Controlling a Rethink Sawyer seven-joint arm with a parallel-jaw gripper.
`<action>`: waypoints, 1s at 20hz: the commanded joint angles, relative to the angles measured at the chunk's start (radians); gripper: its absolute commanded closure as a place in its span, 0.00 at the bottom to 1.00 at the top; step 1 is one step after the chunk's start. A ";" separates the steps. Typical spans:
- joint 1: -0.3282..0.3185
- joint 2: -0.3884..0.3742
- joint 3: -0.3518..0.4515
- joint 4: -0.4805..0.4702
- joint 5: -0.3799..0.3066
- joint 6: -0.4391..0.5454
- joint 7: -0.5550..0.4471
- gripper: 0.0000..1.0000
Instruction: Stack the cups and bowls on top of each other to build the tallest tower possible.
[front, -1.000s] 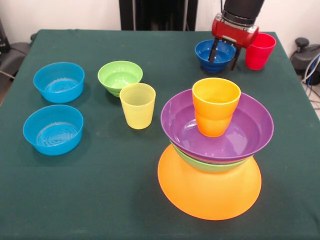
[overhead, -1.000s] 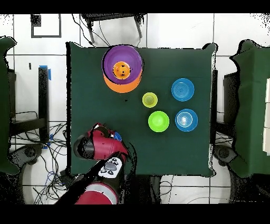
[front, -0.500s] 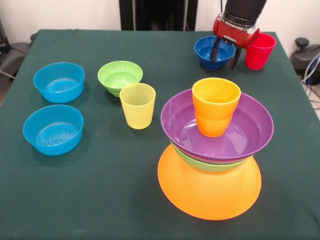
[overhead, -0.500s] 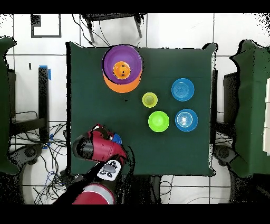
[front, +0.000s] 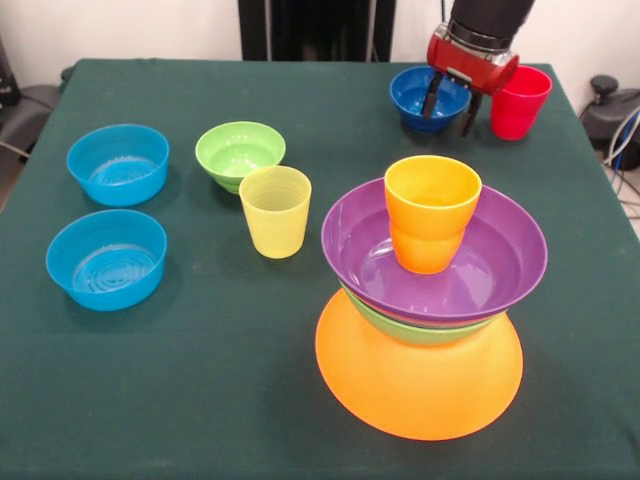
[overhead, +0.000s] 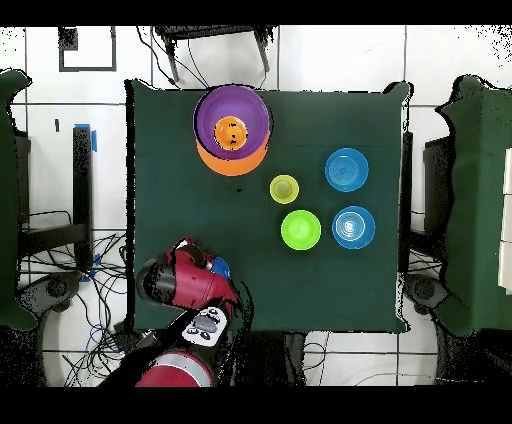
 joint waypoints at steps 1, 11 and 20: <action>0.043 0.032 0.095 0.053 0.070 0.014 0.259 0.00; 0.094 0.024 0.051 0.045 0.120 0.074 0.243 0.00; 0.106 0.039 0.015 0.048 0.117 0.054 0.217 0.00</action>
